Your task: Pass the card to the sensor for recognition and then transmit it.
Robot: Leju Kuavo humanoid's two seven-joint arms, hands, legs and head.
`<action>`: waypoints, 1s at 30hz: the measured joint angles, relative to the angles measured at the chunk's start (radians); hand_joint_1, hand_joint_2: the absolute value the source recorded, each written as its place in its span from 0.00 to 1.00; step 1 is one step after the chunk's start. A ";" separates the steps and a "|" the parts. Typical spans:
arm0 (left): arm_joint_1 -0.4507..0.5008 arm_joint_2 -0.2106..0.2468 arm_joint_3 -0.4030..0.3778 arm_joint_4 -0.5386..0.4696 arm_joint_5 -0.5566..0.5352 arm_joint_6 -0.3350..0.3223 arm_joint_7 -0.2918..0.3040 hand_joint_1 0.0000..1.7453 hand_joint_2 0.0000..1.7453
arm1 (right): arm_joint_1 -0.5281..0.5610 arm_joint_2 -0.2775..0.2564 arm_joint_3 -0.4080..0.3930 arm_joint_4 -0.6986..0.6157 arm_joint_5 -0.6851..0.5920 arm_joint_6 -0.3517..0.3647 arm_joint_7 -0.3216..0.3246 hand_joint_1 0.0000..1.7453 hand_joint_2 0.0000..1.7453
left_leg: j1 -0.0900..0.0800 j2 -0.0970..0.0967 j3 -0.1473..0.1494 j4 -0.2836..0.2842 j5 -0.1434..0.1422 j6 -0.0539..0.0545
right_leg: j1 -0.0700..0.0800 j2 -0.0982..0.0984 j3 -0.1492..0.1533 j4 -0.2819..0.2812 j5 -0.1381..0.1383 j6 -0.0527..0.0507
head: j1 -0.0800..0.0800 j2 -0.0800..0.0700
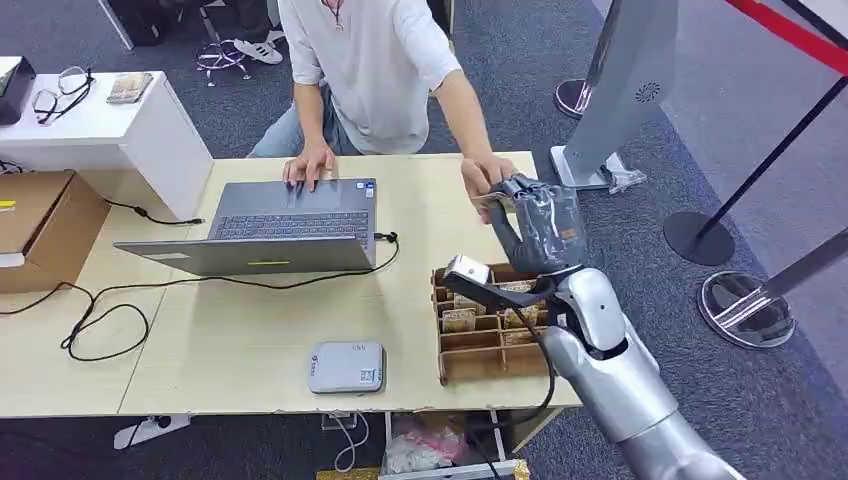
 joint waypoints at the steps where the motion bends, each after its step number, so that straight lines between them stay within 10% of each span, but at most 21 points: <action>1: 0.000 0.000 0.000 0.000 0.000 0.000 0.000 0.00 0.00 | 0.000 0.000 0.001 0.002 -0.001 0.000 0.000 1.00 1.00 | 0.000 0.000 0.000 0.000 0.000 0.000 | 0.000 0.000 0.000 0.000 0.000 0.000 | 0.000 0.000; 17: 0.000 0.000 0.003 0.000 0.000 0.000 0.000 0.00 0.00 | 0.004 -0.003 0.017 -0.044 -0.092 -0.007 -0.051 1.00 1.00 | 0.000 0.000 0.000 0.000 0.000 0.000 | 0.000 0.000 0.000 0.000 0.000 0.000 | 0.000 0.000; 30: 0.001 -0.001 0.007 0.000 0.003 0.003 -0.004 0.00 0.00 | 0.070 -0.041 0.077 -0.230 -0.292 0.128 -0.111 1.00 1.00 | 0.000 0.000 0.000 0.000 0.000 0.000 | 0.000 0.000 0.000 0.000 0.000 0.000 | 0.000 0.000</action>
